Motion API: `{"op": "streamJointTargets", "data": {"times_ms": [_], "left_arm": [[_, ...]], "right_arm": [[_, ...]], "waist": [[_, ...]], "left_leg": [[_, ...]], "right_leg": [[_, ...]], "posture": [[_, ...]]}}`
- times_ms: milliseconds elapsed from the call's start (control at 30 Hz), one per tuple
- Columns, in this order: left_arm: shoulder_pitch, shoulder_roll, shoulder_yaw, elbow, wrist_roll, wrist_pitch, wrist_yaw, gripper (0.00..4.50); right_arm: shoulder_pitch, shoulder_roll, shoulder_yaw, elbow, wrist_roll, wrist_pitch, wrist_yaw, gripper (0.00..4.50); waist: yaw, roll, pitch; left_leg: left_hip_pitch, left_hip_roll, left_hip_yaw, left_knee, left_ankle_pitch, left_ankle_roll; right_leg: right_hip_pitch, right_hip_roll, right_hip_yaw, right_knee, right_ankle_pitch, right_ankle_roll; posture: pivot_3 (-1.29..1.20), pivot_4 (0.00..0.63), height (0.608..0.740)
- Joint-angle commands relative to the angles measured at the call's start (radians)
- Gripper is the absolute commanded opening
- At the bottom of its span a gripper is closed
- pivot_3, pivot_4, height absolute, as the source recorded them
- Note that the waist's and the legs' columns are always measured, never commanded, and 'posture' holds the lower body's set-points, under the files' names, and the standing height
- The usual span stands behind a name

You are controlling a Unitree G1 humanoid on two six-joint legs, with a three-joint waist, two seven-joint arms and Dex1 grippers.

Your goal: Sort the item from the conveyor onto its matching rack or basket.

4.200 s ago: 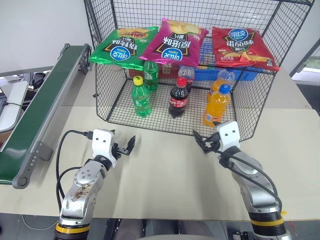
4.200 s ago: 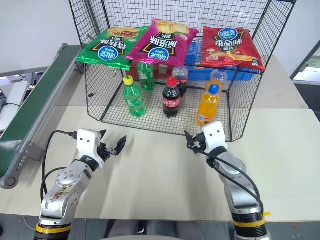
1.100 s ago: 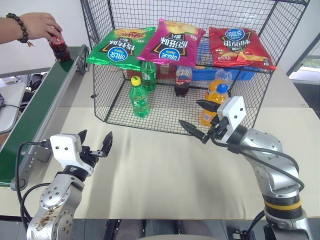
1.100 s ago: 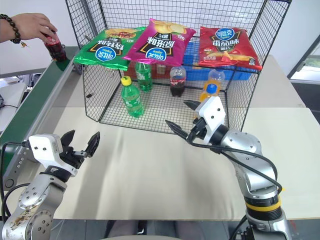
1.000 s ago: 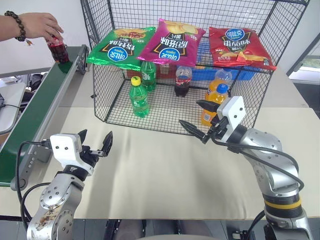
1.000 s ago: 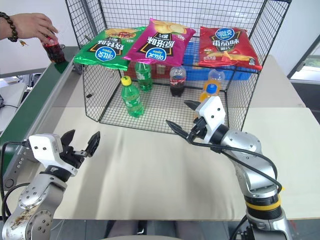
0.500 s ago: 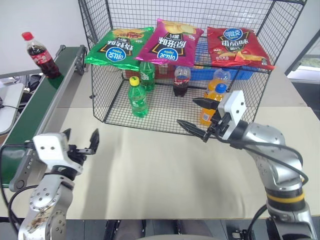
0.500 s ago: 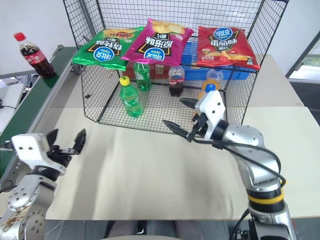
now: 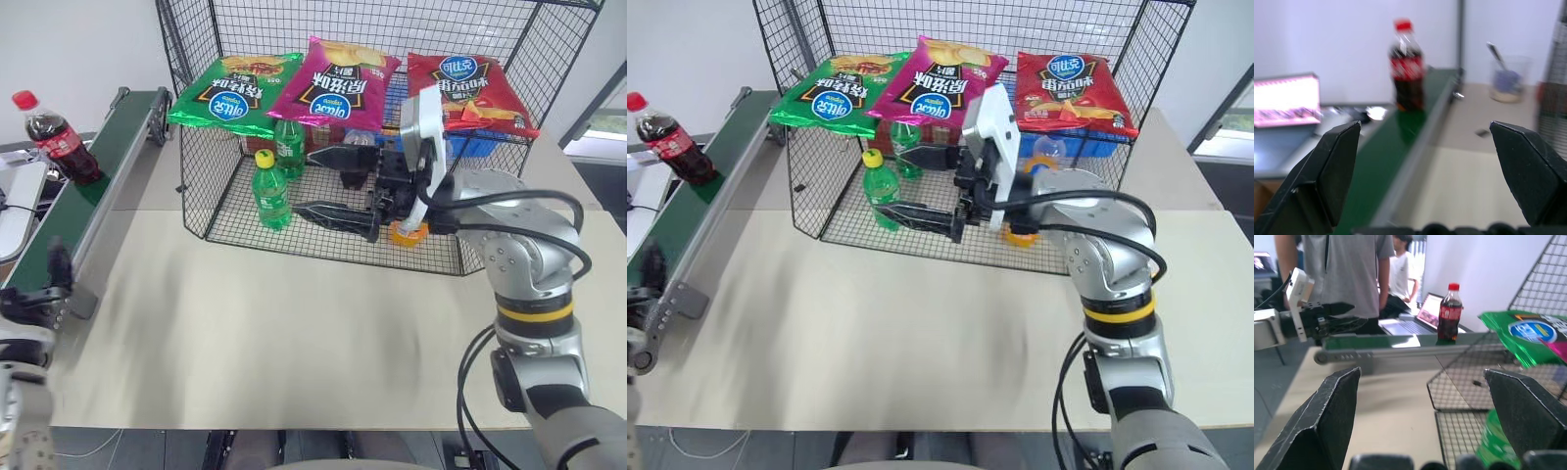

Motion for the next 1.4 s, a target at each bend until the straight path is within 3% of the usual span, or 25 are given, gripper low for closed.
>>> {"op": "streamJointTargets", "data": {"times_ms": [33, 600, 1367, 1400], "left_arm": [[0.003, 0.035, 0.059, 0.041, -0.064, 0.02, -0.024, 4.5], [-0.029, 0.219, 0.123, 0.37, -0.118, -0.009, -0.212, 4.5], [-0.108, 0.25, 0.118, 0.55, -0.035, -0.062, -0.243, 4.5], [-0.108, 0.245, 0.12, 0.551, -0.04, -0.064, -0.245, 4.24]], "right_arm": [[-0.045, 0.013, -0.001, -0.016, 0.039, 0.005, 0.027, 4.44], [-0.143, 0.048, -0.078, 0.007, 0.179, 0.001, 0.083, 4.44], [-0.137, 0.003, -0.081, -0.009, 0.194, 0.018, 0.074, 4.44], [-0.136, 0.0, -0.081, -0.01, 0.194, 0.018, 0.073, 4.49]], "waist": [[0.0, 0.0, 0.0], [-0.002, -0.001, 0.0], [-0.001, -0.001, 0.0], [-0.001, -0.001, 0.0]], "left_leg": [[0.0, 0.0, 0.0, 0.0, 0.0, 0.0], [0.0, 0.001, -0.001, -0.001, 0.0, 0.0], [0.0, 0.001, 0.0, -0.002, 0.0, 0.0], [0.0, 0.001, -0.001, -0.002, 0.0, 0.0]], "right_leg": [[0.0, -0.001, 0.0, 0.0, 0.0, 0.0], [-0.002, -0.004, -0.003, 0.001, 0.0, 0.0], [-0.003, -0.013, -0.006, 0.001, 0.0, 0.0], [-0.003, -0.013, -0.006, 0.001, 0.0, 0.0]], "posture": [[0.0, 0.15, 0.74], [0.0, 0.15, 0.74], [0.0, 0.15, 0.74], [0.0, 0.15, 0.74]]}}
